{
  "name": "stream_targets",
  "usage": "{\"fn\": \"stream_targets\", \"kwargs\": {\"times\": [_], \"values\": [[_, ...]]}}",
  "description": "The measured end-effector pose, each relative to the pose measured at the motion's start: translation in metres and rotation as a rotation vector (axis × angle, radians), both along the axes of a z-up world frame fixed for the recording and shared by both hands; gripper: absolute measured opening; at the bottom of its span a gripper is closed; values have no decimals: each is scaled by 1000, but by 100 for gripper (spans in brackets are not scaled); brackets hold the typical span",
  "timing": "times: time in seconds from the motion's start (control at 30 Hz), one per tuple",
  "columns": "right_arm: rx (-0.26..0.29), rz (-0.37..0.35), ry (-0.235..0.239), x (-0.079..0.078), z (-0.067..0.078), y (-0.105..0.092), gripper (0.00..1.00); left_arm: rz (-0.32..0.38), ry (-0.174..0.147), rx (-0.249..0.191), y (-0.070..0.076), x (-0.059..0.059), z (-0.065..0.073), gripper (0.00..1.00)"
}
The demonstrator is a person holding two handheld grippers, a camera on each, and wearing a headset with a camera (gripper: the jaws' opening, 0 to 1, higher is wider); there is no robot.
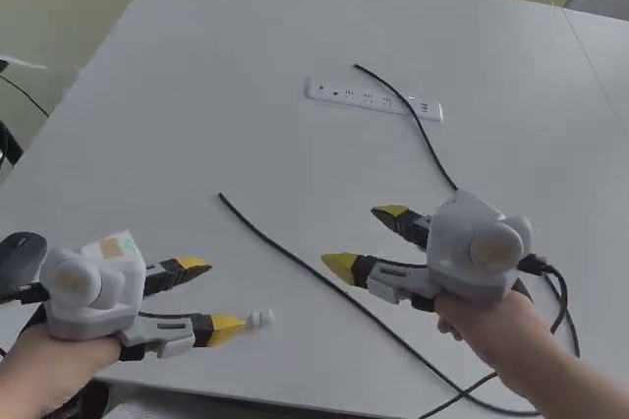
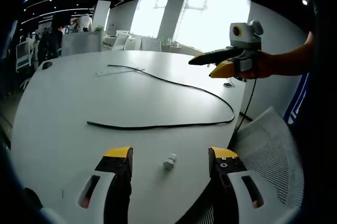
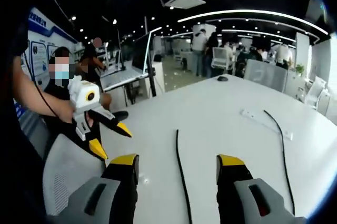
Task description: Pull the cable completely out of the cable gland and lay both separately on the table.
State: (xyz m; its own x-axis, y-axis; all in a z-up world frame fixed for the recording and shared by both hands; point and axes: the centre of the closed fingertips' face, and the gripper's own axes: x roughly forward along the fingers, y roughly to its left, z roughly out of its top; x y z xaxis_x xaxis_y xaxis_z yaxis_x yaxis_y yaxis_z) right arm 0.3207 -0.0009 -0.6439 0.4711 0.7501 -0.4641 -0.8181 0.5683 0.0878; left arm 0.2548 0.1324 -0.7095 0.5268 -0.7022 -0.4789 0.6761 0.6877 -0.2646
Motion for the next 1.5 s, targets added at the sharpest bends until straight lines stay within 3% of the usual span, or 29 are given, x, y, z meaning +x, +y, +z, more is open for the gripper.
{"fn": "stream_targets", "kwargs": {"times": [0.17,0.37,0.67,0.7,0.87,0.97,1.13,1.5], "values": [[36,-39,5,-16,6,-21,66,21,-22,-14,5,-4,19,66],[87,-76,-4,-36,13,-42,72,41,-32,-19,11,-11,24,72],[84,-110,13,-59,2,-64,81,43,-54,-40,15,-24,41,77],[82,-109,14,-60,0,-65,81,43,-70,-35,16,-24,43,78],[17,-78,16,-74,-17,-69,87,39,-69,-21,19,-26,42,81],[9,-75,42,-83,-26,-71,90,42,-62,-5,23,-26,39,82],[19,-91,66,-90,-29,-73,94,29,-62,-8,24,-29,41,86],[15,-96,72,-89,-32,-75,95,33,-49,-22,26,-29,40,89]]}}
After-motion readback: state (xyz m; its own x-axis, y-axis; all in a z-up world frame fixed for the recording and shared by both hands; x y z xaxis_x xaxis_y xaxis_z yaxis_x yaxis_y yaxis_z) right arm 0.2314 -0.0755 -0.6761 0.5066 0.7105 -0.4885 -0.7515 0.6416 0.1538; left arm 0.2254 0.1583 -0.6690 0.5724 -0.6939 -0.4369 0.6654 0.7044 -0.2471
